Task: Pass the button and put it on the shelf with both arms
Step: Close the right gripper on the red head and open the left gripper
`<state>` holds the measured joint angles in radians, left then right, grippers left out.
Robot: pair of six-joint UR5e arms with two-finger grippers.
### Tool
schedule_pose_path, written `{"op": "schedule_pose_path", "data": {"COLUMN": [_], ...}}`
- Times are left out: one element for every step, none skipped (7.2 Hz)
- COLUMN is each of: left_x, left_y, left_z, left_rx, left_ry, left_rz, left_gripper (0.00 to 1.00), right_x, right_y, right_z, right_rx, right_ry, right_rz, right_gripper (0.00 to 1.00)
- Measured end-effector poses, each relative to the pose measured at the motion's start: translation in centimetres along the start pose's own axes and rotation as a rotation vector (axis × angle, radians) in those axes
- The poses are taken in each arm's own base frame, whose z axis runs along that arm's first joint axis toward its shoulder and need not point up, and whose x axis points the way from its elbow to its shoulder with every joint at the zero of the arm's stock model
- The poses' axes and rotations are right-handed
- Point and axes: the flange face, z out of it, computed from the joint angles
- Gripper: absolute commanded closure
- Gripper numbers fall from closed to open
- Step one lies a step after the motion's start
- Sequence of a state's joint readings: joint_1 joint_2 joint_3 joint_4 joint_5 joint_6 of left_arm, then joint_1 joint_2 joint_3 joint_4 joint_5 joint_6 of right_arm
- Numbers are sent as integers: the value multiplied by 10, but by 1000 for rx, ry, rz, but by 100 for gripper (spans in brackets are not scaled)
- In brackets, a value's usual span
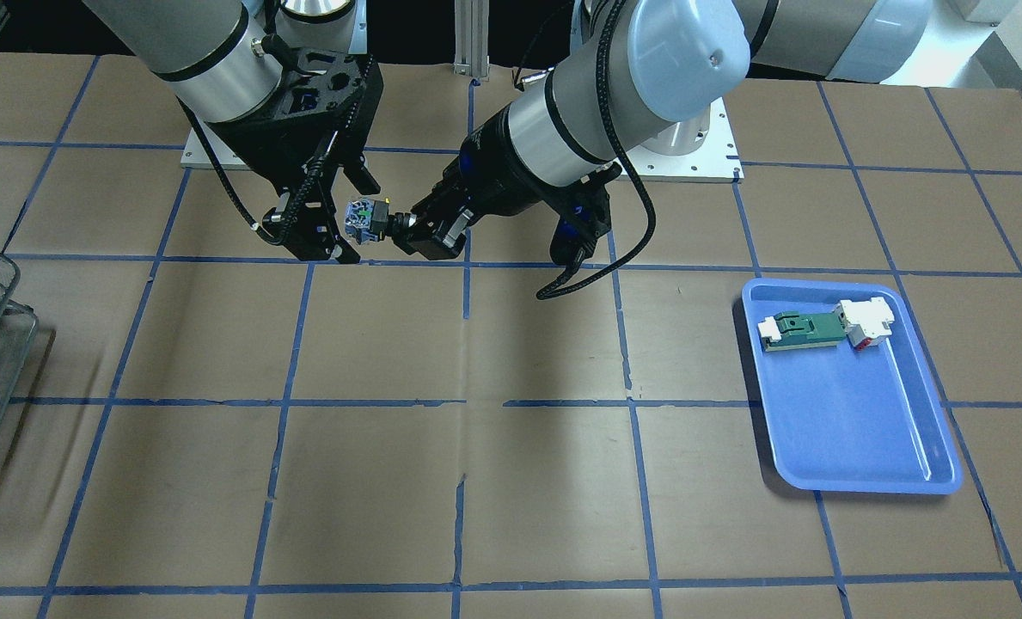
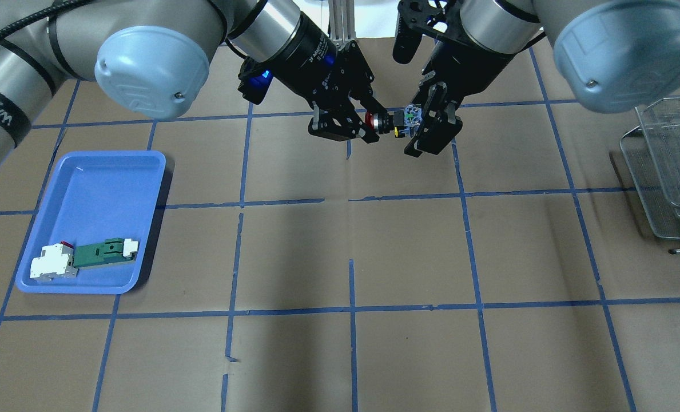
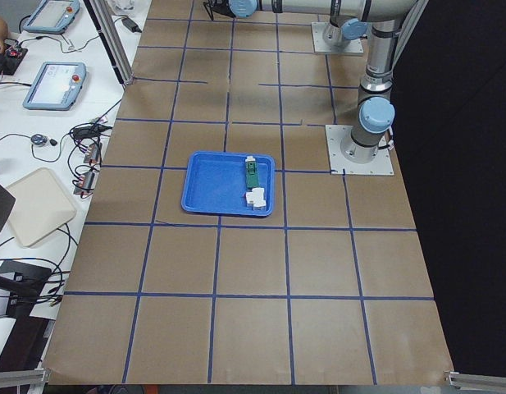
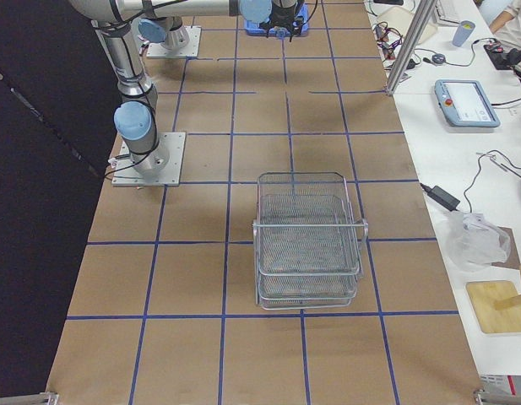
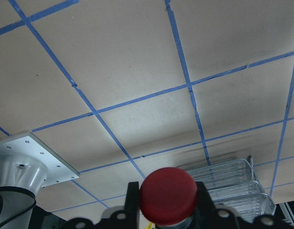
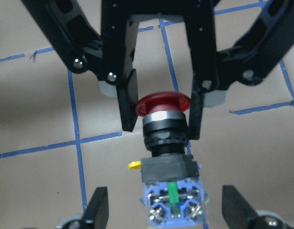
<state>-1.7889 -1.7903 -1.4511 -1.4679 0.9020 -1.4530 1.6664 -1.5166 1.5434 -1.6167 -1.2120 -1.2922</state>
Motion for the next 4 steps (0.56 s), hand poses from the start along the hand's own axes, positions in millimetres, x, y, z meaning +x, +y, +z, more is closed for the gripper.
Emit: {"op": "schedule_pose_path", "data": {"left_x": [0, -1, -1, -2], "left_y": [0, 1, 1, 2], "left_z": [-1, -1, -1, -2], "left_rx": [0, 1, 2, 2], "left_ry": [1, 1, 2, 3], "left_rz": [0, 0, 1, 1], "left_gripper": [100, 100, 100, 100], "right_x": [-1, -2, -2, -2], "right_y": [-1, -3, -3, -3], "right_z": [-1, -2, -2, -2], "right_rx": [10, 23, 28, 30], "right_ry": [-1, -3, -5, -7], "right_rz": [13, 29, 37, 40], "right_gripper": [24, 42, 55, 63]}}
